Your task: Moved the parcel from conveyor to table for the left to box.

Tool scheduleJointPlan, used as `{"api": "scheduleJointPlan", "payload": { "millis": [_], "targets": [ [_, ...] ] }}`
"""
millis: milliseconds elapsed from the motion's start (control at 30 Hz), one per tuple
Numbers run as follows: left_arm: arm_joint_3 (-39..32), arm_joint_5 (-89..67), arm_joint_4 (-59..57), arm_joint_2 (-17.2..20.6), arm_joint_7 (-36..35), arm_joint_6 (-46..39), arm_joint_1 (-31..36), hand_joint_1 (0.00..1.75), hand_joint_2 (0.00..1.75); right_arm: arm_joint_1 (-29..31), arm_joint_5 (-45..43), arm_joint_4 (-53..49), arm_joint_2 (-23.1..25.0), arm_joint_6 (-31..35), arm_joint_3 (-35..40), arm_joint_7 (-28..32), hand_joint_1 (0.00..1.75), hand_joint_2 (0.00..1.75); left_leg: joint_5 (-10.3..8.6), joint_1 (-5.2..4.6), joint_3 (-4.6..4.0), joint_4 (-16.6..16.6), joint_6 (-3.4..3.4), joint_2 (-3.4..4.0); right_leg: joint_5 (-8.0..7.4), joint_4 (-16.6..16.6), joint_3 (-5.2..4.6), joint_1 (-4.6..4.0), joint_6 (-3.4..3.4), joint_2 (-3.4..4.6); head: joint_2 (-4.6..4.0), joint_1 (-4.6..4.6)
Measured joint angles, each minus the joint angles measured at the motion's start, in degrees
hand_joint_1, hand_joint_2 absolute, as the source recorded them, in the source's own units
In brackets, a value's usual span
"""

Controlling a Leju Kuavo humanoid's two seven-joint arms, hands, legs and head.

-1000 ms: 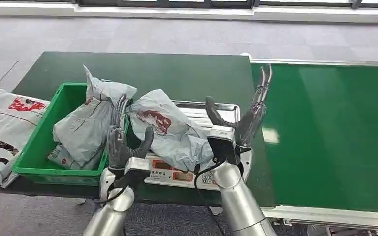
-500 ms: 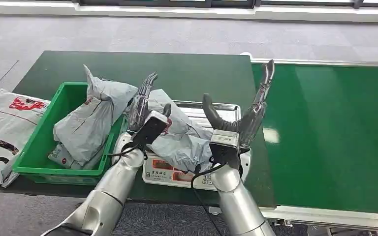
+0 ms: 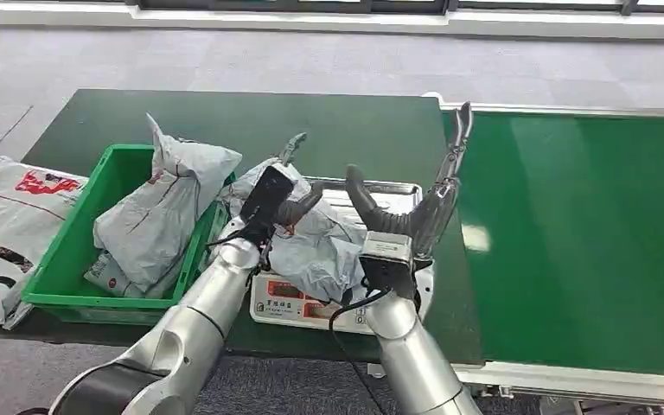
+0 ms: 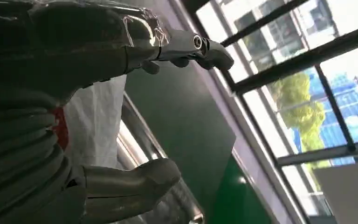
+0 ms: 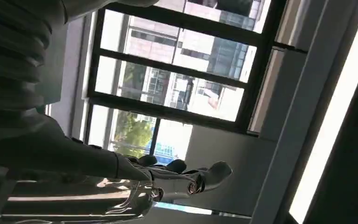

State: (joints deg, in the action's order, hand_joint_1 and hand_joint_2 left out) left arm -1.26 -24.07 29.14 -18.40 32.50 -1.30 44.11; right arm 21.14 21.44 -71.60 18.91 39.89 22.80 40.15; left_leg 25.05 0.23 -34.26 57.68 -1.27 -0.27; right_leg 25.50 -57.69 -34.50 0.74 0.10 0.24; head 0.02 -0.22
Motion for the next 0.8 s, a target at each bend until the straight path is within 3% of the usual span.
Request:
{"api": "scheduleJointPlan", "payload": {
  "millis": [267, 800],
  "targets": [
    [-3.11, 0.14, -6.39, -0.05, -3.55, 1.78, 0.79, 0.0, 1.75, -0.09, 1.4, 0.0, -0.04, -0.18, -0.2, -0.07, 0.0, 1.75, 0.0, 0.0, 0.0, 0.0, 0.0, 0.0, 0.0, 0.0, -0.01, 0.0, 0.0, 0.0, 0.0, -0.02],
    [-2.23, -12.97, -10.48, 0.52, -8.53, -3.25, 0.32, 0.0, 1.75, -0.62, 3.98, 0.0, -0.07, -2.3, -3.06, -0.07, 0.0, 1.75, 0.0, 0.0, -0.01, 0.0, 0.0, 0.0, 0.0, 0.0, -0.01, 0.0, 0.0, 0.01, 0.0, 0.0]
  ]
}}
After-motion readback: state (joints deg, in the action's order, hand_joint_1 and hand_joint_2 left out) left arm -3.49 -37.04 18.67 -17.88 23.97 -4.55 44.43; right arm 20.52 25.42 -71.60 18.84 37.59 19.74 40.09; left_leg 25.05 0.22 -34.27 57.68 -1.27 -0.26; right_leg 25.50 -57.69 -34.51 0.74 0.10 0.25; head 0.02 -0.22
